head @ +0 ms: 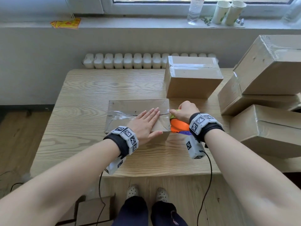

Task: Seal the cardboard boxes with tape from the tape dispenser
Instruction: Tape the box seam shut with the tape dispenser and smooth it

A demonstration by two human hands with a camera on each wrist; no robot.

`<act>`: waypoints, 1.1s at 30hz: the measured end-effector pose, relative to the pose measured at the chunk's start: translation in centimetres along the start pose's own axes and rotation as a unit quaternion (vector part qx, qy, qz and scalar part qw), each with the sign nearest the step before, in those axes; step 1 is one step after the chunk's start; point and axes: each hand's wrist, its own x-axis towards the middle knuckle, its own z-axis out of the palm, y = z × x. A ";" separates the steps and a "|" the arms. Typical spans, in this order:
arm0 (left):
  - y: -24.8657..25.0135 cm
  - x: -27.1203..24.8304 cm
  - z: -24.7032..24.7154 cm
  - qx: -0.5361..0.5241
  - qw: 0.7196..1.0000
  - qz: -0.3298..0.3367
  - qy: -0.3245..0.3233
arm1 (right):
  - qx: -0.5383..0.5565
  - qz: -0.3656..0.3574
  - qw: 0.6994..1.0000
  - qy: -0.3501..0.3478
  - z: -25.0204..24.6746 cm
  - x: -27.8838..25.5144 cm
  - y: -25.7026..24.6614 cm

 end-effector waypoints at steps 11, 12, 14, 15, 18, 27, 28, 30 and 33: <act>2.4 2.6 0.3 -0.001 0.999 0.010 0.035 | 0.017 -0.010 1.000 -0.011 0.1 0.2 0.2; 2.7 2.8 0.4 0.000 0.999 0.009 0.040 | 0.021 -0.012 1.000 -0.018 0.1 0.3 0.2; 2.8 3.1 0.6 0.002 0.999 0.002 0.038 | 0.034 -0.012 0.999 -0.031 -0.2 0.3 0.5; 2.7 3.1 0.7 0.004 0.999 0.000 0.036 | 0.051 -0.011 0.998 -0.039 -0.5 0.3 0.8; 2.2 3.0 1.0 0.007 0.999 0.004 0.037 | 0.147 -0.018 0.985 -0.084 -1.6 0.4 1.3; 1.5 3.2 1.0 0.016 0.999 0.029 0.030 | 0.121 0.011 0.989 -0.083 -1.9 0.1 5.8; 1.4 3.3 1.0 0.018 0.999 0.032 0.029 | 0.149 0.012 0.985 -0.085 -2.0 0.1 6.1; 1.2 3.4 1.0 0.017 0.999 0.034 0.024 | 0.198 0.018 0.977 -0.079 -2.3 0.0 6.8; 1.2 3.3 0.9 0.013 0.999 0.037 0.021 | 0.145 0.048 0.986 -0.062 -2.7 -0.8 9.3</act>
